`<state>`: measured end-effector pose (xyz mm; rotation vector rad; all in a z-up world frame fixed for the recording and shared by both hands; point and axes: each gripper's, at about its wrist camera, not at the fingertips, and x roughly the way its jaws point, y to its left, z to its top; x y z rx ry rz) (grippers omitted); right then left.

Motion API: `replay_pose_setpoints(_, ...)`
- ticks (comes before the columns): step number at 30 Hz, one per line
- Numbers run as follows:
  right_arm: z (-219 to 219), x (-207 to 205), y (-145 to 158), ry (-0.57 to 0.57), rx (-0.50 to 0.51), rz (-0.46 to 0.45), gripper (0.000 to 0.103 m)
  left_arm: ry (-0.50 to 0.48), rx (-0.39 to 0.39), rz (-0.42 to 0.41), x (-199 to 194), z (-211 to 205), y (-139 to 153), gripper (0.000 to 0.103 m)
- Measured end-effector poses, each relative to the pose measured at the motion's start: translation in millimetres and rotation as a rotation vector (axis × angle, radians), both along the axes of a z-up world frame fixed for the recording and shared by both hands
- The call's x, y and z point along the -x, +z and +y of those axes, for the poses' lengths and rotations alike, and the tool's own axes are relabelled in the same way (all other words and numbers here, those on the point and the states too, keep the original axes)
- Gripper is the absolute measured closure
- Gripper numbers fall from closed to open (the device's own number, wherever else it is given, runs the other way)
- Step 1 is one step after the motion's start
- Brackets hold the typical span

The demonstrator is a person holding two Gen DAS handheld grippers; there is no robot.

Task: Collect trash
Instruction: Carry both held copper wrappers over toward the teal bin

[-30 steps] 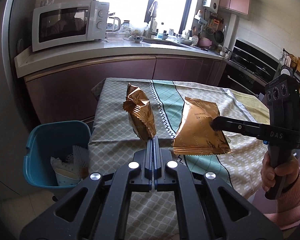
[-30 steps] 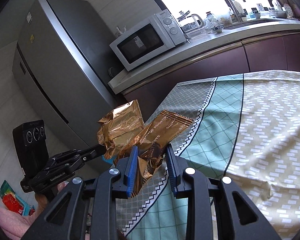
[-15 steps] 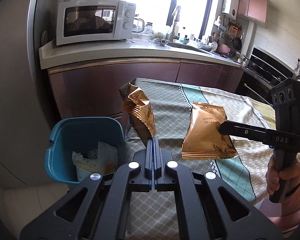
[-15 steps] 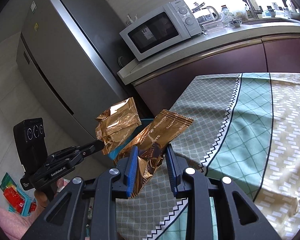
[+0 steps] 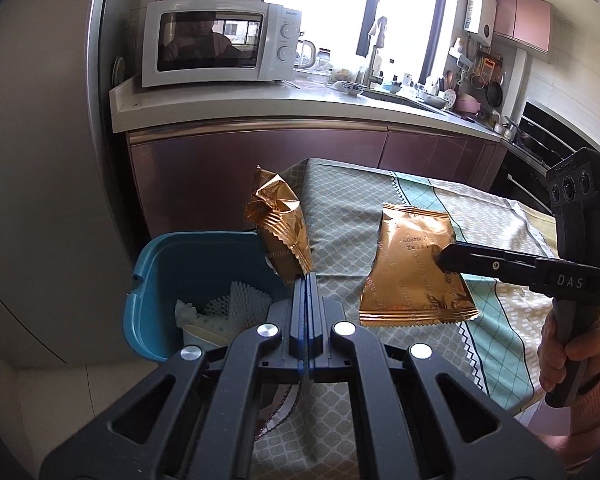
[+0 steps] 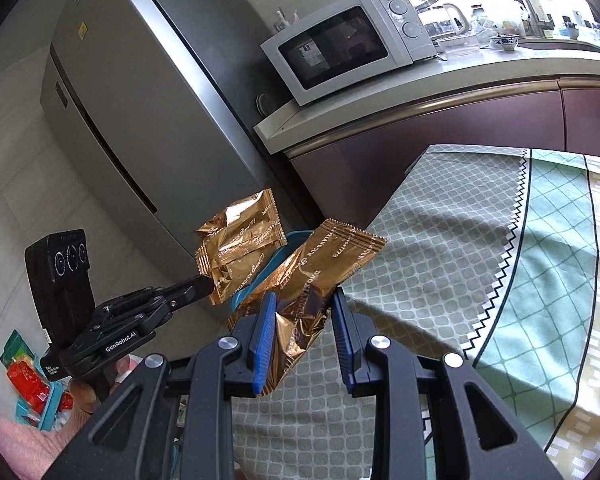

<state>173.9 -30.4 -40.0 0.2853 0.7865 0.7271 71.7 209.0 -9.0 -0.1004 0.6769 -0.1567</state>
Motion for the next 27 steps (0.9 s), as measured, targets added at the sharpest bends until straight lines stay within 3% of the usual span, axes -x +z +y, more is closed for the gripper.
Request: replay_pose_setpoints(27, 56, -32, -4, 0.071, 0.049, 0.009, 0.077, 0.068, -0.009, 0.028, -3, 30, -13, 0.102)
